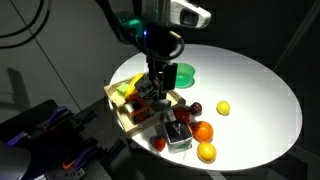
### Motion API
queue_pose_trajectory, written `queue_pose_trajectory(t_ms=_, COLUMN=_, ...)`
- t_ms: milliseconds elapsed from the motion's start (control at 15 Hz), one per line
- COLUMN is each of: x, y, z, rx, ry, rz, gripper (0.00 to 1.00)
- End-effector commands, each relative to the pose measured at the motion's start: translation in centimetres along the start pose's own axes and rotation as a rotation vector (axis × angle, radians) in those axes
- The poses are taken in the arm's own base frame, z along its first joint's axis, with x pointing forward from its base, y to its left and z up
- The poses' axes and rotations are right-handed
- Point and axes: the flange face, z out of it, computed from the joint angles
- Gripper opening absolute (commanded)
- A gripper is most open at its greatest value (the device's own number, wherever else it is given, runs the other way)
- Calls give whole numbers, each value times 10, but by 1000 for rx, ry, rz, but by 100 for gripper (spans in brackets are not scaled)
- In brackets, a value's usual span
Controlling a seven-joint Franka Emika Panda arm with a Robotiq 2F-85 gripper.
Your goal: Pick up the block with the letter a on it and put it in the tray
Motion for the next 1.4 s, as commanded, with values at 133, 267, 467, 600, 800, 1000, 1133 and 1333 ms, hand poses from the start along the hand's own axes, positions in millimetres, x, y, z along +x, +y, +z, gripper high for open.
queue_pose_trajectory(t_ms=133, x=21, y=14, z=27, rx=-3, ry=48, rz=-28, gripper=100)
queue_pose_trajectory(t_ms=267, x=28, y=16, z=40, rx=-5, ry=67, rz=-24, gripper=100)
queue_pose_trajectory(t_ms=467, x=37, y=17, z=60, rx=-13, ry=92, rz=-21, gripper=100)
queue_pose_trajectory(t_ms=600, x=42, y=17, z=73, rx=-14, ry=98, rz=-20, gripper=100)
queue_pose_trajectory(t_ms=800, x=51, y=15, z=88, rx=-21, ry=105, rz=-22, gripper=100)
queue_pose_trajectory(t_ms=1000, x=56, y=14, z=99, rx=-27, ry=102, rz=-18, gripper=100)
queue_pose_trajectory(t_ms=1133, x=60, y=16, z=104, rx=-31, ry=94, rz=-13, gripper=100)
queue_pose_trajectory(t_ms=1333, x=65, y=19, z=110, rx=-37, ry=80, rz=-9, gripper=100)
